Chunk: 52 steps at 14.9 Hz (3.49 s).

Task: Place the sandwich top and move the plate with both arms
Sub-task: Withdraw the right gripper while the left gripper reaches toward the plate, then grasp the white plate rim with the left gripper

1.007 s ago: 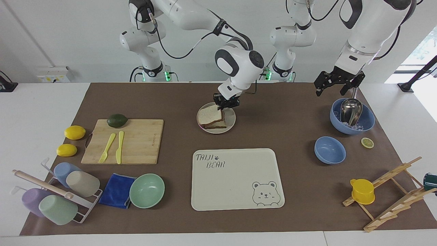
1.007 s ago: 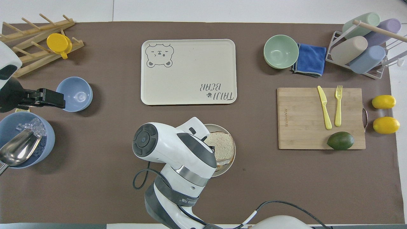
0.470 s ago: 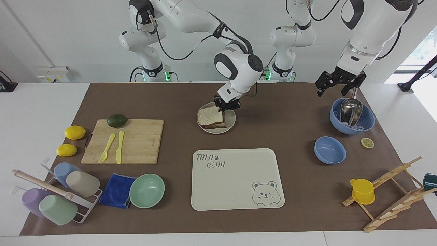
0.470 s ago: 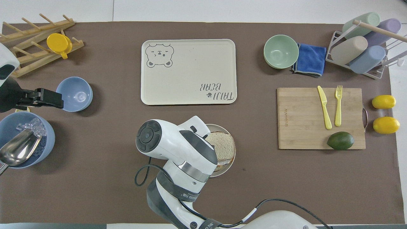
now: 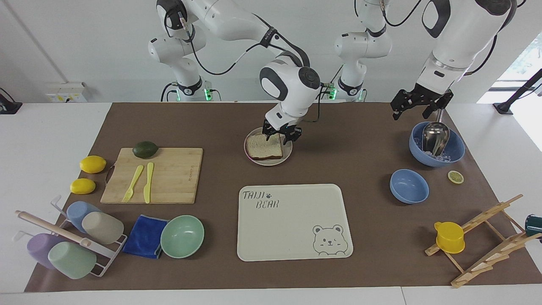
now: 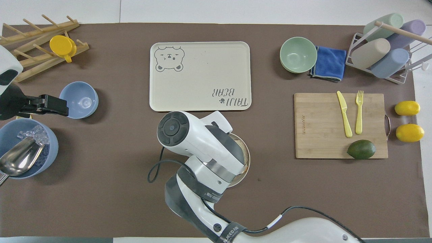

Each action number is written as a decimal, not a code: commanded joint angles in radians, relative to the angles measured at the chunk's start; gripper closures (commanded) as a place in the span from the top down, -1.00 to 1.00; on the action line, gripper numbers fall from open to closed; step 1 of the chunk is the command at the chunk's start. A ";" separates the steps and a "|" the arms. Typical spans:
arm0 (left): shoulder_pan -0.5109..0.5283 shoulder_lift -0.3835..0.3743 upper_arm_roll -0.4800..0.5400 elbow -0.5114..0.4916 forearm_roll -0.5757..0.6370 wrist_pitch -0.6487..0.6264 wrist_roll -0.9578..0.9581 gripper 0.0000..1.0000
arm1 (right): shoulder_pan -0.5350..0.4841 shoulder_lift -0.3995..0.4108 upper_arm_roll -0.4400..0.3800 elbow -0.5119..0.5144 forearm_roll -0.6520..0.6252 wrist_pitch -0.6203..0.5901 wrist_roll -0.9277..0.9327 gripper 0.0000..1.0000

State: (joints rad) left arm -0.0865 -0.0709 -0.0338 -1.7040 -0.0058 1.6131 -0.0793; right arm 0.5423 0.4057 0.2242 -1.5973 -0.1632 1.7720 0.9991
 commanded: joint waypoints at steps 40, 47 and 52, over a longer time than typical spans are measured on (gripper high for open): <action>-0.546 0.143 -0.020 -0.611 -0.246 0.809 -0.372 0.50 | -0.450 -0.363 -0.388 0.000 0.201 -0.275 -1.002 1.00; -0.569 0.145 -0.020 -0.617 -0.286 0.818 -0.441 0.02 | -0.456 -0.367 -0.390 -0.004 0.194 -0.279 -0.996 1.00; -0.569 0.149 -0.020 -0.618 -0.298 0.824 -0.442 -0.23 | -0.488 -0.375 -0.384 -0.012 0.194 -0.276 -1.001 1.00</action>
State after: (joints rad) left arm -0.6354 0.0845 -0.0681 -2.2980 -0.2796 2.4022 -0.5129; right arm 0.0954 0.0405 -0.1753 -1.6069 0.0146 1.5093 0.0116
